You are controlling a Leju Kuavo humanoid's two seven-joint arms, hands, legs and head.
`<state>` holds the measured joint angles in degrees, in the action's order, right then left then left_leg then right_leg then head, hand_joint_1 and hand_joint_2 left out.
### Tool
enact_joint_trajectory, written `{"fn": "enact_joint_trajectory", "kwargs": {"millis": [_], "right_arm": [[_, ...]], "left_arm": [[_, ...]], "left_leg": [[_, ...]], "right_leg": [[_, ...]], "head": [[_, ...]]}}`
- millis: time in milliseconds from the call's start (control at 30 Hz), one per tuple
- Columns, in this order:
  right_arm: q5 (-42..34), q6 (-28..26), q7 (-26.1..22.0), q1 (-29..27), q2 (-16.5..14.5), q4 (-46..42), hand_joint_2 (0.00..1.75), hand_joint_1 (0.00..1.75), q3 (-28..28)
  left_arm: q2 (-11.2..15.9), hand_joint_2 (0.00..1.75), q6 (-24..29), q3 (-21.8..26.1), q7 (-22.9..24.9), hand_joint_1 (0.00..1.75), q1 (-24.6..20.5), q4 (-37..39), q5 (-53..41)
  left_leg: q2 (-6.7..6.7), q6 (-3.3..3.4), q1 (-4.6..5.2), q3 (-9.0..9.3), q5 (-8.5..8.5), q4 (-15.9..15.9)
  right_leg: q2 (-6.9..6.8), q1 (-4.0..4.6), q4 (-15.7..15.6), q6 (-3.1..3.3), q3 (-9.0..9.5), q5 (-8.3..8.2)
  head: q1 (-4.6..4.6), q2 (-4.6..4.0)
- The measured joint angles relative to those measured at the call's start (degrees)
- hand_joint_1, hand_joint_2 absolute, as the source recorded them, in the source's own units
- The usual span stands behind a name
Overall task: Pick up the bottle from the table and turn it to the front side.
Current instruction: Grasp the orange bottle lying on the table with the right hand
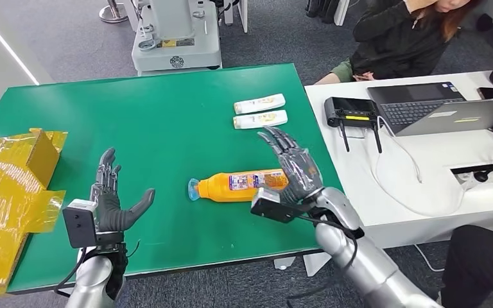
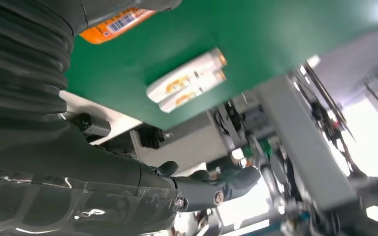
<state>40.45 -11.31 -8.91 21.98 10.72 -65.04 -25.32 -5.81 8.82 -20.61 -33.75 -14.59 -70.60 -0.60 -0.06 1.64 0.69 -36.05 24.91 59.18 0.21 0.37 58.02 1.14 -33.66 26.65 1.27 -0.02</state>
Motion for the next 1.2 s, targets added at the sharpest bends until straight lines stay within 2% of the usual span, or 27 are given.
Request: {"fn": "enact_joint_trajectory", "kwargs": {"millis": [100, 267, 567, 733, 933, 1200], "right_arm": [[-2.0, 8.1, 1.5, 5.2, -0.1, 6.6, 1.75, 0.0, -2.7], [-8.4, 19.8, 0.8, 12.1, -0.7, 16.3, 1.75, 0.0, -7.1], [-9.0, 22.9, 2.1, 21.9, 0.6, 24.9, 1.75, 0.0, -17.1], [-7.3, 29.2, 3.8, 25.2, 1.9, 26.7, 1.75, 0.0, -21.6], [-3.2, 34.2, 7.4, 29.9, 2.9, 27.8, 1.75, 0.0, -29.9], [-3.6, 41.0, 7.3, 34.3, 3.0, 30.6, 1.75, 0.0, -37.9]], "left_arm": [[0.0, 1.75, -0.7, -0.5, 0.3, 0.0, 0.0, 0.2, -0.5], [-0.2, 1.75, -1.9, -1.4, 1.9, 0.0, -1.0, 0.8, -1.7], [-0.2, 1.75, -2.7, -1.9, 2.3, 0.0, -1.6, 1.6, -2.1], [-0.1, 1.75, -2.9, -1.9, 2.6, 0.0, -1.4, 1.7, -2.0], [0.2, 1.75, -3.4, -1.9, 4.2, 0.0, -0.6, 1.4, -1.5], [0.5, 1.75, -3.4, -1.9, 4.9, 0.0, -0.7, 1.4, 0.6]], "left_leg": [[-0.09, 0.01, 0.0, -0.01, -0.05, 0.0], [-0.12, 0.02, 0.01, -0.03, -0.06, 0.0], [-0.14, 0.02, 0.02, -0.04, -0.05, 0.0], [-0.14, 0.02, 0.03, -0.05, -0.05, 0.0], [-0.14, 0.02, 0.03, -0.04, -0.05, 0.0], [-0.17, 0.02, 0.02, -0.04, -0.05, 0.0]], "right_leg": [[-0.09, 0.0, 0.0, -0.03, 0.02, -0.04], [-0.12, 0.0, 0.0, -0.04, 0.02, -0.05], [-0.12, -0.02, 0.0, -0.05, 0.0, -0.04], [-0.12, -0.02, 0.0, -0.05, 0.01, -0.05], [-0.12, -0.02, 0.0, -0.05, 0.01, -0.05], [-0.15, -0.02, 0.0, -0.05, 0.01, -0.05]], "head": [[-0.01, 0.0], [0.0, 0.0], [0.0, 0.0], [0.0, 0.0], [0.0, 0.0], [0.0, 0.0]]}}
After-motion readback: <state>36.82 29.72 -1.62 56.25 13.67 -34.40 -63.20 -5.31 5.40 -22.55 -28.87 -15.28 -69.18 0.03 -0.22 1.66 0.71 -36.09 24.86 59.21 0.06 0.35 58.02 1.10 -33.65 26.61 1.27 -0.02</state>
